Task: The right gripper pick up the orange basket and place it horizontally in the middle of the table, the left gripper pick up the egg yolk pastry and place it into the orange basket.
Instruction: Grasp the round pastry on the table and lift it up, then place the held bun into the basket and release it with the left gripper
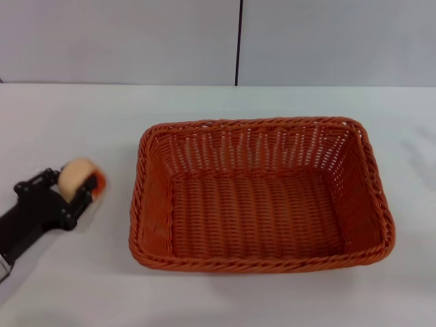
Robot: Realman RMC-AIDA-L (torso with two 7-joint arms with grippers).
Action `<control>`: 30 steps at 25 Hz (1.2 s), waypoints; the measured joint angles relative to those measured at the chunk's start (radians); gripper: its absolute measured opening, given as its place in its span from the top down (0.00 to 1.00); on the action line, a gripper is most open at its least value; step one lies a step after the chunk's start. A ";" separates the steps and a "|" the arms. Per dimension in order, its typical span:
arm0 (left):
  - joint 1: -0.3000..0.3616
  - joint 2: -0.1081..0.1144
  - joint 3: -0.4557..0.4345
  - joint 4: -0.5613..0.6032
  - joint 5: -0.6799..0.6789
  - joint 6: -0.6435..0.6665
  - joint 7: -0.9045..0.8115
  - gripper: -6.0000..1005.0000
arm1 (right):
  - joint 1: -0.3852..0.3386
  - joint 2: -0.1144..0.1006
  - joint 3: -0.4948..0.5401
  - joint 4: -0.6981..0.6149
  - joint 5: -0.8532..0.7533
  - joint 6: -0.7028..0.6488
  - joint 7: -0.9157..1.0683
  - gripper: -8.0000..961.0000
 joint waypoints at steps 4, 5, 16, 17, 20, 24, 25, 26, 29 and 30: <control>0.007 0.005 -0.051 0.014 -0.001 0.171 -0.050 0.58 | 0.000 0.000 0.001 0.000 0.000 -0.004 0.002 0.52; 0.003 0.006 -0.054 0.029 0.000 0.234 -0.075 0.59 | 0.000 0.000 0.001 -0.001 0.000 -0.006 0.004 0.52; -0.127 -0.003 0.121 0.028 0.011 0.452 -0.189 0.65 | -0.001 0.003 -0.001 0.000 0.000 -0.033 0.008 0.51; -0.146 -0.004 0.159 0.009 0.011 0.444 -0.188 0.66 | -0.002 0.004 -0.003 0.000 0.000 -0.036 0.008 0.51; -0.189 -0.006 0.249 -0.032 0.011 0.403 -0.182 0.67 | -0.009 0.006 -0.007 0.003 0.000 -0.052 0.008 0.51; -0.204 -0.007 0.277 -0.067 0.009 0.353 -0.180 0.71 | -0.014 0.006 0.000 0.025 0.001 -0.064 0.008 0.50; -0.192 -0.004 0.264 -0.070 0.003 0.347 -0.181 0.72 | -0.019 0.005 0.008 0.039 0.002 -0.068 0.005 0.50; -0.192 -0.004 0.264 -0.070 0.003 0.347 -0.181 0.68 | -0.019 0.005 0.008 0.039 0.002 -0.068 0.005 0.50; -0.169 0.001 0.245 -0.054 0.001 0.343 -0.189 0.57 | -0.025 0.006 0.030 0.052 0.002 -0.067 0.003 0.50; -0.166 0.001 0.243 -0.052 0.001 0.343 -0.189 0.53 | -0.025 0.006 0.050 0.071 0.002 -0.064 0.002 0.50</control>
